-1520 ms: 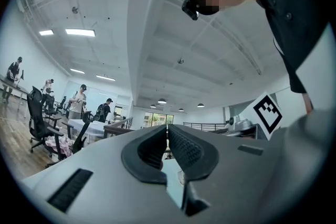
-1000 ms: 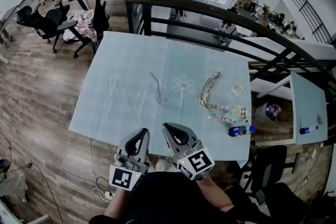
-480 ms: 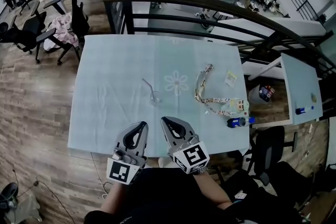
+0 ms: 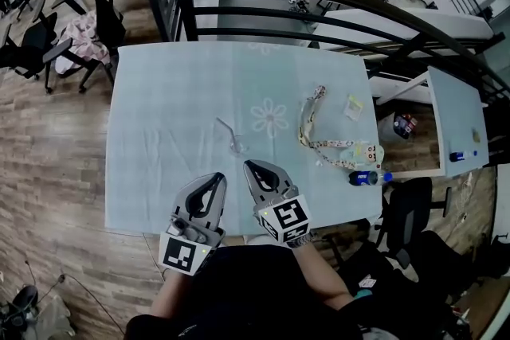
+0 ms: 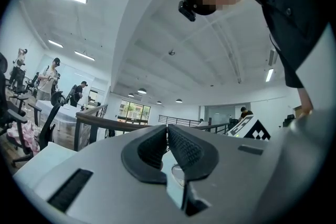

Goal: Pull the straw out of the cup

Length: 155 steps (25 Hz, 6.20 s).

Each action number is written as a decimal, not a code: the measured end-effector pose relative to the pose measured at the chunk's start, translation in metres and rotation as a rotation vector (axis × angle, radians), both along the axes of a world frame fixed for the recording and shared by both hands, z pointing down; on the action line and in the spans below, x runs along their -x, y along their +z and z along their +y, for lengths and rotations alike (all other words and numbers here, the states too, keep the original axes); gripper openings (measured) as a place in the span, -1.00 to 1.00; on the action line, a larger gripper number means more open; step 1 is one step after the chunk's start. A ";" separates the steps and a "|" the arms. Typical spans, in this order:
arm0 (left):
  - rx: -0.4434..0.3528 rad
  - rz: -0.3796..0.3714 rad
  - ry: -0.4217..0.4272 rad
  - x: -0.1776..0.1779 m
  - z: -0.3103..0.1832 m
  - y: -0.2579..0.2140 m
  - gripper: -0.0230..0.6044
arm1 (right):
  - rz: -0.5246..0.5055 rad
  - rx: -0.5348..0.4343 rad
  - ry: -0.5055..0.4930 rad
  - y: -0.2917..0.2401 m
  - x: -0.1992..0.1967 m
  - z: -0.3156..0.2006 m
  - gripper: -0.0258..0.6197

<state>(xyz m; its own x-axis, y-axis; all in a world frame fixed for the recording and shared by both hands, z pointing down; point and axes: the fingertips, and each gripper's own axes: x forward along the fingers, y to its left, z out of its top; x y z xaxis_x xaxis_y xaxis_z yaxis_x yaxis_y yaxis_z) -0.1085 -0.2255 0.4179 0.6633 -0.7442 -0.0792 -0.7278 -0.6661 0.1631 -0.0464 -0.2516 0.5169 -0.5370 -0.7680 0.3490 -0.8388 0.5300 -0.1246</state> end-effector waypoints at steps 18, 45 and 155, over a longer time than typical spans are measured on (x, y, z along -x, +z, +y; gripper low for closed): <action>0.024 -0.012 -0.010 0.009 -0.023 0.005 -0.86 | 0.052 0.202 0.035 0.102 0.004 -0.060 -0.89; 0.056 -0.076 -0.055 0.016 -0.022 0.020 -0.86 | 0.174 0.263 -0.021 0.154 0.019 -0.093 -0.68; -0.070 0.015 -0.146 -0.089 0.156 -0.025 -0.86 | -0.174 -0.313 -0.207 -0.128 -0.078 0.164 -0.80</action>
<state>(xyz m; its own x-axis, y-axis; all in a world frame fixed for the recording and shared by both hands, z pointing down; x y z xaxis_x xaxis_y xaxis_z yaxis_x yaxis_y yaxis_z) -0.0198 -0.0692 0.3925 0.5469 -0.8248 -0.1432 -0.8156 -0.5636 0.1312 0.0311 -0.0873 0.3890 -0.7216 -0.6923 0.0066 -0.6913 0.7200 -0.0609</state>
